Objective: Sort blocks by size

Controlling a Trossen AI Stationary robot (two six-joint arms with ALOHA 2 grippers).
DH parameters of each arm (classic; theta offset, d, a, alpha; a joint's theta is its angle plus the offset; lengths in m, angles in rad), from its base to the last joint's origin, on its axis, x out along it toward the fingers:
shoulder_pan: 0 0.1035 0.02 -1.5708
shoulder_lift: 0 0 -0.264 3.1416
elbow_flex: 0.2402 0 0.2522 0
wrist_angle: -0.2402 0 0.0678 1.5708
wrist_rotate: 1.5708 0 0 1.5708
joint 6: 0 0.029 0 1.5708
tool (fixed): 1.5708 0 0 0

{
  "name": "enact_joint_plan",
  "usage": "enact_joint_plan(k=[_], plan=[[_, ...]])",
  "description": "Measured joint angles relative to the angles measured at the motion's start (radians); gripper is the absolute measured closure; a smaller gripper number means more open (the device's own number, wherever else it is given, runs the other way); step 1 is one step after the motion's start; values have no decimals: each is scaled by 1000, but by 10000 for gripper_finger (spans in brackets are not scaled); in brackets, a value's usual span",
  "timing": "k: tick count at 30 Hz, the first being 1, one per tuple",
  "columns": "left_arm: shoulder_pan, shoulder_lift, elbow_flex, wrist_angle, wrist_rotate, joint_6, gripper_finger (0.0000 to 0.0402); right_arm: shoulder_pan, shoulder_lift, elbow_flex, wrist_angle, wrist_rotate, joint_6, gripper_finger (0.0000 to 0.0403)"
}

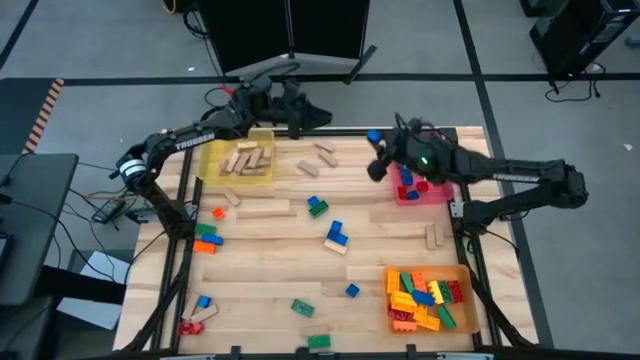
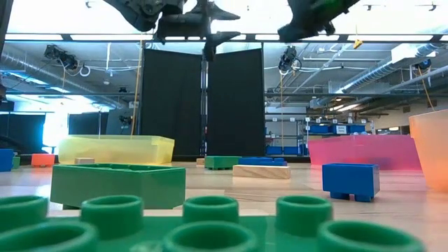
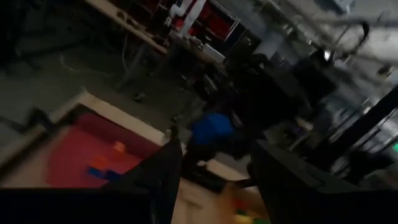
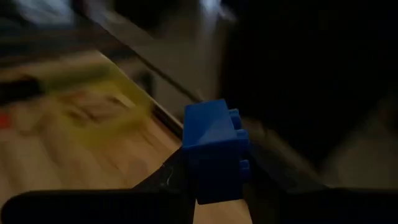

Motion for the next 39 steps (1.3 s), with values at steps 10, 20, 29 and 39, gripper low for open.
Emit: enact_joint_plan(k=[10,20,29,39], plan=[[105,-7,0,-88,23,302,222,-361,229,260,-699,-205,564,291],[151,-91,0,-372,-84,464,227,-514,364,132,-804,-428,697,289],[157,-320,-19,-628,-341,683,256,-532,350,-51,-790,-477,780,268],[156,-519,-294,-562,-357,640,276,-511,248,-85,-792,-478,802,179]])
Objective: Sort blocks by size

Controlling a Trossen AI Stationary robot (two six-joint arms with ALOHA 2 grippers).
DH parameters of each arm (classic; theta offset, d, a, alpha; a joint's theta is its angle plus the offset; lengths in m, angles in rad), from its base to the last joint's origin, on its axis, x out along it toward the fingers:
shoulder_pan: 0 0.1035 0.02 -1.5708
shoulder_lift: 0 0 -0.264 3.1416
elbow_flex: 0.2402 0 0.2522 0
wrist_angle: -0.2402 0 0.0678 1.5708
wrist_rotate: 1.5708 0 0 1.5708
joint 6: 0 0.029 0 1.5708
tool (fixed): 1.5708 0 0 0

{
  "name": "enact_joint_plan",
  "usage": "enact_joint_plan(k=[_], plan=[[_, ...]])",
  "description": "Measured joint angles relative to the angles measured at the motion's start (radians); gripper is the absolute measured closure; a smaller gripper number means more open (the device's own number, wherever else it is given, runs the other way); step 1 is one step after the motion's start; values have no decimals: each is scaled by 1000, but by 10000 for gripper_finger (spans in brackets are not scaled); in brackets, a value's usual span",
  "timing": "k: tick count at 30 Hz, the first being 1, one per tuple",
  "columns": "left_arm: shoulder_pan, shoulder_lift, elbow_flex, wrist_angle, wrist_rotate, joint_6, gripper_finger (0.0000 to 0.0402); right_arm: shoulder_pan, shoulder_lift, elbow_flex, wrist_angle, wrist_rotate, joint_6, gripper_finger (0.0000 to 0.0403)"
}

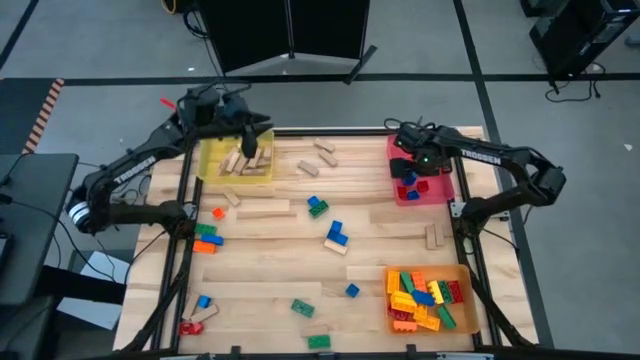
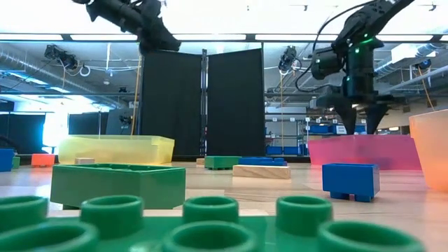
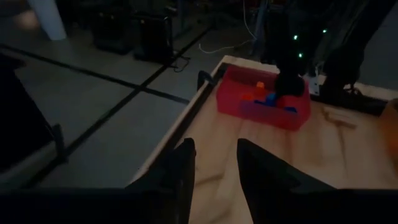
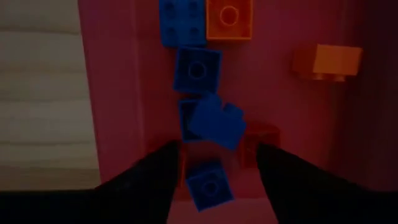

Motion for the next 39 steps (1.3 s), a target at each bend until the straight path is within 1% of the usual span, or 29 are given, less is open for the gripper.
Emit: enact_joint_plan(k=[5,9,14,18,21,24,27,33,36,39], plan=[[-13,-82,-143,77,-5,-95,276,8,-93,0,-64,-42,1,136],[-25,-144,-198,91,-13,-127,277,47,-205,0,-131,-78,66,114],[-38,-184,-222,93,-57,-134,277,154,-342,0,-184,-87,221,109],[-38,-187,-223,92,-67,-135,277,265,-399,0,-211,-87,348,115],[-39,-186,-223,102,-69,-135,277,356,-404,0,-228,-87,445,121],[-38,-186,-223,119,-100,-130,277,451,-392,0,-229,-86,523,127],[-38,-186,-223,140,-145,-130,277,541,-368,0,-230,-79,589,132],[-38,-186,-223,161,-152,-131,277,691,-297,-6,-242,-81,692,138],[-38,-186,-223,160,-152,-133,277,742,-269,-54,-239,-148,753,142],[-38,-185,-223,160,-153,-134,277,790,-249,-125,-181,-194,847,148]])
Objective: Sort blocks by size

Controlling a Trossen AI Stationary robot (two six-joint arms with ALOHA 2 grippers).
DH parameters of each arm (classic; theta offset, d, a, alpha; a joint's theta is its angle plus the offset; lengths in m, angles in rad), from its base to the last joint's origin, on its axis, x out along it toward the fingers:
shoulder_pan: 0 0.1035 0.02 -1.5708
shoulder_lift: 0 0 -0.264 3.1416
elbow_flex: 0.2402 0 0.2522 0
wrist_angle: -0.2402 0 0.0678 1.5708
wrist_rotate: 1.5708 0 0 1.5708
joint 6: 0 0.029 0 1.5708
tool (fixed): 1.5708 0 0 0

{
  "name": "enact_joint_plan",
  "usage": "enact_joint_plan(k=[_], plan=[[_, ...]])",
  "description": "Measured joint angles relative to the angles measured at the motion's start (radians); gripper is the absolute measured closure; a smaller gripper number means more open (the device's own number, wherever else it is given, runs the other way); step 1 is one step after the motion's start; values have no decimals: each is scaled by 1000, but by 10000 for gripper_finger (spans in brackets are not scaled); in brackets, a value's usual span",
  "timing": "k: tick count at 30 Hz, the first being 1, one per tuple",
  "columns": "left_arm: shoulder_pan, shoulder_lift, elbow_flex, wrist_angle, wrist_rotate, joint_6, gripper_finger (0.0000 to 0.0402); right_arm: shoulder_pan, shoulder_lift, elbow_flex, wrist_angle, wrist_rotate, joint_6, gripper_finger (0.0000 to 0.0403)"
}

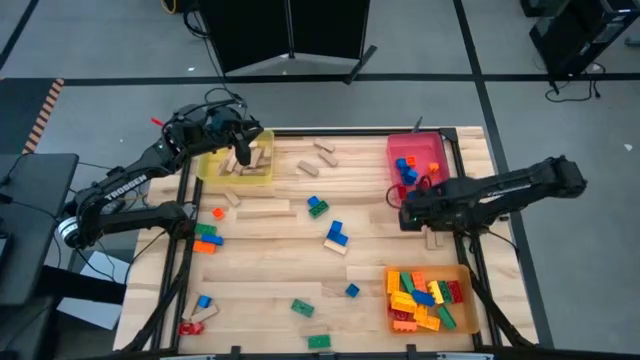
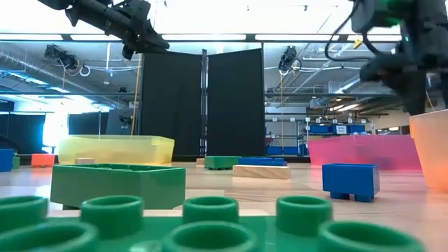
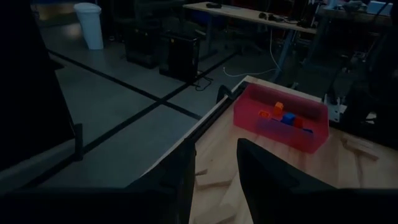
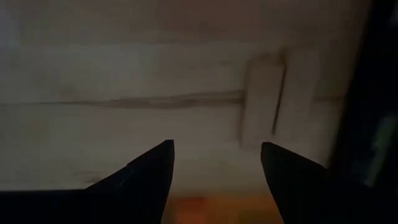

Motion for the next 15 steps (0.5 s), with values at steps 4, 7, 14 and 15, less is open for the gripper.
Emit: enact_joint_plan(k=[4,7,14,15], plan=[[0,0,0,0,0,0,277,53,41,-78,128,-13,127,155],[0,0,0,0,0,-1,277,85,90,-108,151,-13,203,158],[0,0,0,0,-1,-43,277,145,213,-145,167,-13,279,157],[0,0,0,0,-1,-49,277,151,226,-152,175,-13,280,157]])
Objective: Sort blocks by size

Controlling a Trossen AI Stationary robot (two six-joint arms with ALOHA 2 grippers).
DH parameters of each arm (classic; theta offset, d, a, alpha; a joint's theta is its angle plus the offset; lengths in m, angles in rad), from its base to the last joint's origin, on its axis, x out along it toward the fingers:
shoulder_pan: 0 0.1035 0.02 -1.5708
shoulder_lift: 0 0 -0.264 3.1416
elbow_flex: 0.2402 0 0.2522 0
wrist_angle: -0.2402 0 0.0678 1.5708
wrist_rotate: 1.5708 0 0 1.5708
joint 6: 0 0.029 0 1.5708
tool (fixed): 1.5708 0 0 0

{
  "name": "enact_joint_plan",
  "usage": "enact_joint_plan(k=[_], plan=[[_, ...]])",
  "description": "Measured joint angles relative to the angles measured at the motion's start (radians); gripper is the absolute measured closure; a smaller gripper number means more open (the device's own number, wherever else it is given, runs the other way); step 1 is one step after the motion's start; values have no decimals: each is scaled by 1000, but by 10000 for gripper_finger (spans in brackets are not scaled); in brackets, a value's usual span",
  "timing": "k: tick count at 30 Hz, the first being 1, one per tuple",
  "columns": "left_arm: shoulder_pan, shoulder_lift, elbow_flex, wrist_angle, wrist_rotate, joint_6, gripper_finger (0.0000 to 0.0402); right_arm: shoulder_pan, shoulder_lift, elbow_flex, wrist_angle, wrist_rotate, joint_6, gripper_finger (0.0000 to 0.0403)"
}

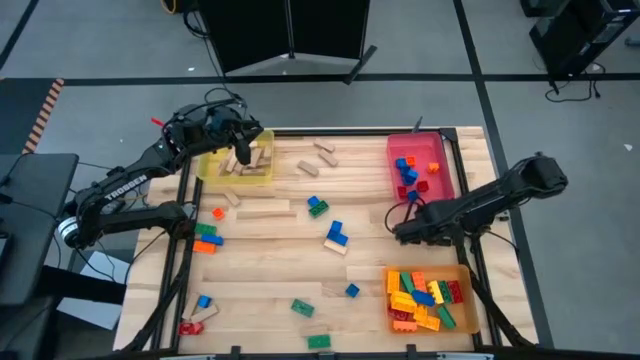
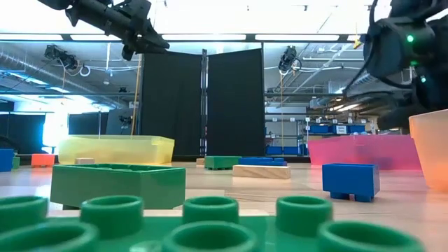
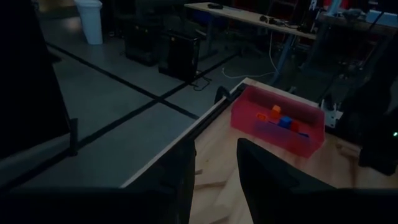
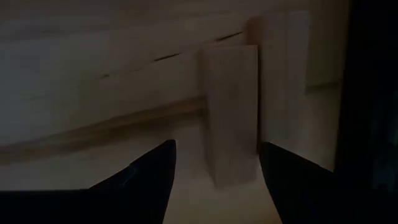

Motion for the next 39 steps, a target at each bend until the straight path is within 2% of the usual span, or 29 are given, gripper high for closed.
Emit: enact_joint_plan(k=[5,13,21,24,28,33,39], plan=[[0,0,0,0,0,-6,277,20,33,-40,101,0,-5,159],[0,0,0,0,0,-26,277,43,-7,-8,80,29,38,160],[0,0,0,5,0,-25,277,43,-14,-73,169,8,105,161],[0,0,0,5,1,-25,277,50,-10,-78,177,40,115,166],[0,0,0,2,2,-27,277,55,-12,-79,179,63,126,197],[0,0,0,0,2,-28,277,55,-12,-79,184,78,96,280],[0,1,0,2,-9,-1,277,56,-5,-40,156,99,-45,280]])
